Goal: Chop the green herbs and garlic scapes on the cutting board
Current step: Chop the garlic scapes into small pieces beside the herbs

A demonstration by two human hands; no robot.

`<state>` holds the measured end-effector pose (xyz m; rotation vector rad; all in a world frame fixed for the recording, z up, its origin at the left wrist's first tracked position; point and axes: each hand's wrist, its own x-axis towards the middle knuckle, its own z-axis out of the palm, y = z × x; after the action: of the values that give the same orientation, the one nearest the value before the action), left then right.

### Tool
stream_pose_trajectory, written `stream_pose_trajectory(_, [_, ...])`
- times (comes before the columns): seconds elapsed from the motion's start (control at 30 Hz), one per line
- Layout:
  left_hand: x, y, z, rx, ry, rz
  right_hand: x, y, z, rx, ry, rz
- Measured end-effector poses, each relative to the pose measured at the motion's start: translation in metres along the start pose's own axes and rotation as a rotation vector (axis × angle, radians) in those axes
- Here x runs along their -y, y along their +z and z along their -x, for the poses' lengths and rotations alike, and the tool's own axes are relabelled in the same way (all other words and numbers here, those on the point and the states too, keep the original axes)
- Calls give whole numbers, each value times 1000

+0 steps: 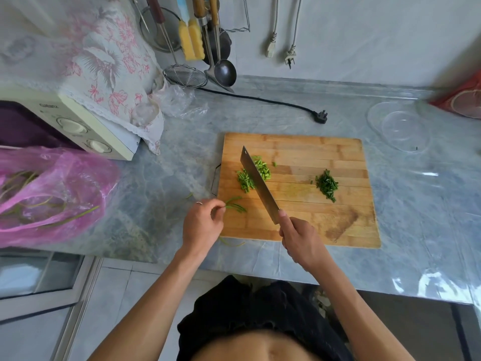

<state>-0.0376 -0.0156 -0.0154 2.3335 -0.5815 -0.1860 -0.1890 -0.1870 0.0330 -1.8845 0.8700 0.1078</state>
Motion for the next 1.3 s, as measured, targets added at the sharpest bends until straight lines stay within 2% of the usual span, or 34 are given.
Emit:
stream_pose_trajectory(0.2, [-5, 4, 1, 68, 116, -246, -4, -2, -1, 25, -21, -4])
stream_pose_trajectory(0.43, [-3, 11, -21, 155, 295, -297, -10, -8, -7, 51, -70, 24])
stream_pose_trajectory(0.63, [-20, 34, -9, 124, 211, -232, -18, -26, -6, 19, -112, 66])
stream_pose_trajectory(0.77, [-45, 57, 1, 95, 161, -147, -24, -35, -4, -39, -88, 6])
stream_pose_trajectory(0.93, [-62, 69, 4, 183, 33, 32, -40, -37, 5, -78, -5, -109])
stream_pose_trajectory(1.07, [-59, 59, -2, 164, 7, -36, -50, -39, 13, -76, 17, -154])
stream_pose_trajectory(1.17, [-57, 53, -20, 250, 2, -38, -52, -39, 14, -73, 26, -169])
stream_pose_trajectory(1.3, [-80, 58, -43, 523, 68, -142, -50, -42, 11, -78, 32, -176])
